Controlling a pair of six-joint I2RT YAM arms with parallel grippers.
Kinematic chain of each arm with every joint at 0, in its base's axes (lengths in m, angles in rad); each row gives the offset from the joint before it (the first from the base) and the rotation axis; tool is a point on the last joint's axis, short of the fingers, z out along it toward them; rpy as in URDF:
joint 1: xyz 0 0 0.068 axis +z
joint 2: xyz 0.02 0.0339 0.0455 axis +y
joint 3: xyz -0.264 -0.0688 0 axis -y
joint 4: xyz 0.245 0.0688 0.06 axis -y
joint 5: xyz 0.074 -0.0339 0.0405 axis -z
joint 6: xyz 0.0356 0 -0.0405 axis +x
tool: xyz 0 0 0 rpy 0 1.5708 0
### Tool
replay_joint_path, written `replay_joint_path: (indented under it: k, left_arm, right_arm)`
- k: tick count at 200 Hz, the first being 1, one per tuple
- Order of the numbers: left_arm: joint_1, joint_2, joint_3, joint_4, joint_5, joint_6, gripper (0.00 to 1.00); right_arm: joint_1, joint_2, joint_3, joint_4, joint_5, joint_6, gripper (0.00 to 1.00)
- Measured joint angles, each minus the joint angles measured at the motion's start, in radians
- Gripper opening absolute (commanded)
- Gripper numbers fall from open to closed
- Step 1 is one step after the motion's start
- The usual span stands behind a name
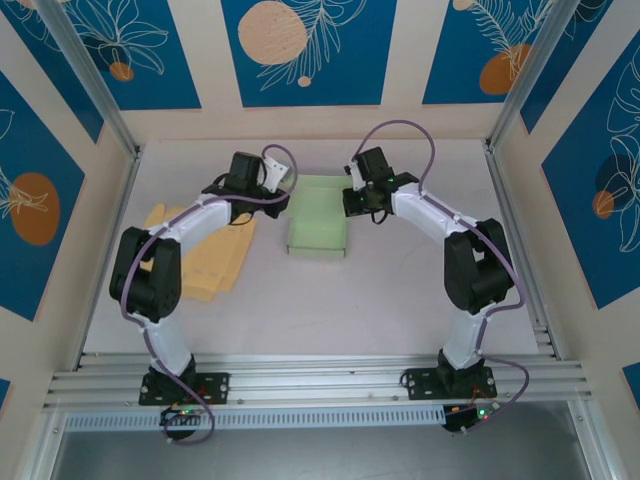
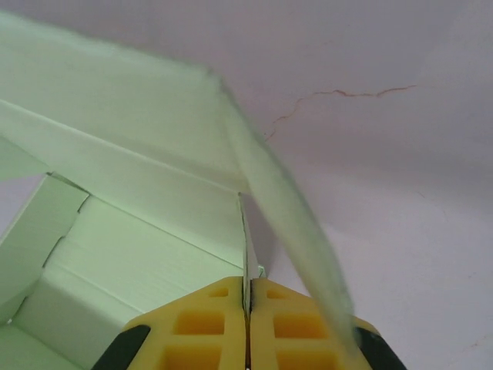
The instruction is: Fold the paper box
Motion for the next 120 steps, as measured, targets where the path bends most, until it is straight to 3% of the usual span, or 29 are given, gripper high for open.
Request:
replay_joint_path:
  k: [44,120]
  left_arm:
    - [-0.061,-0.049,-0.092,0.121,-0.133,-0.112,0.0]
    - [-0.087,-0.024,-0.068,0.278,-0.237,-0.25,0.0]
  right_arm:
    - [0.039,-0.023,-0.037,0.068,0.114,0.042,0.04]
    - [0.044,-0.035,-0.044,0.234,0.197,0.045,0.01]
